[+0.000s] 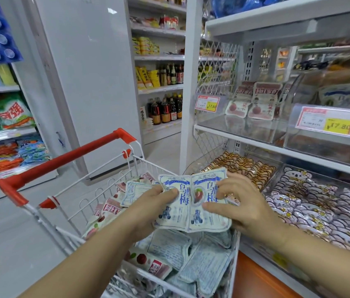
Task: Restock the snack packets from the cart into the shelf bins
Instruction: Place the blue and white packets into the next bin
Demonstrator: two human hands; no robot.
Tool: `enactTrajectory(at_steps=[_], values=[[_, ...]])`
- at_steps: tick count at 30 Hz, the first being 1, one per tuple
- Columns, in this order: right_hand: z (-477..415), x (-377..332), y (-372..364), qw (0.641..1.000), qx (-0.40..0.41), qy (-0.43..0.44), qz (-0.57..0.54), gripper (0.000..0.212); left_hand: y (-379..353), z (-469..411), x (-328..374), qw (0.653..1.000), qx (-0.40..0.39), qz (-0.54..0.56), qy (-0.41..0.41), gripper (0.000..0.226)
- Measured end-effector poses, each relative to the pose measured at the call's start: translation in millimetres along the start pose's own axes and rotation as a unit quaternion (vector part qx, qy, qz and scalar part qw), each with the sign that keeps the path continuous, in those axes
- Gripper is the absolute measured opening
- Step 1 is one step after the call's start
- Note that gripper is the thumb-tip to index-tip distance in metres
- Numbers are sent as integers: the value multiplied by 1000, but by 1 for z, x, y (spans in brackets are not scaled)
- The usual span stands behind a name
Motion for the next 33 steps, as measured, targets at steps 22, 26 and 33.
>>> enactTrajectory(at_steps=[22,26,33], values=[[-7,17,38,999,0,-32,-11,31,-82,11,27,984,-178,13,-13,42],[-2,26,45,999,23,-43,5,30,-99,-1,24,979,-202,3,13,35],[3,41,-7,999,-25,-45,-15,39,-77,-56,28,988,-154,-6,-7,48]])
Point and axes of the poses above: each hand's wrist, its own z-axis away from the middle knuckle, its own y-axis out of the back of the hand, x = y × z, the point moved 8 cm from there along -z, towards the middle knuckle, and after that the axes turned 11 degrees about z, right-handed, at the moved point
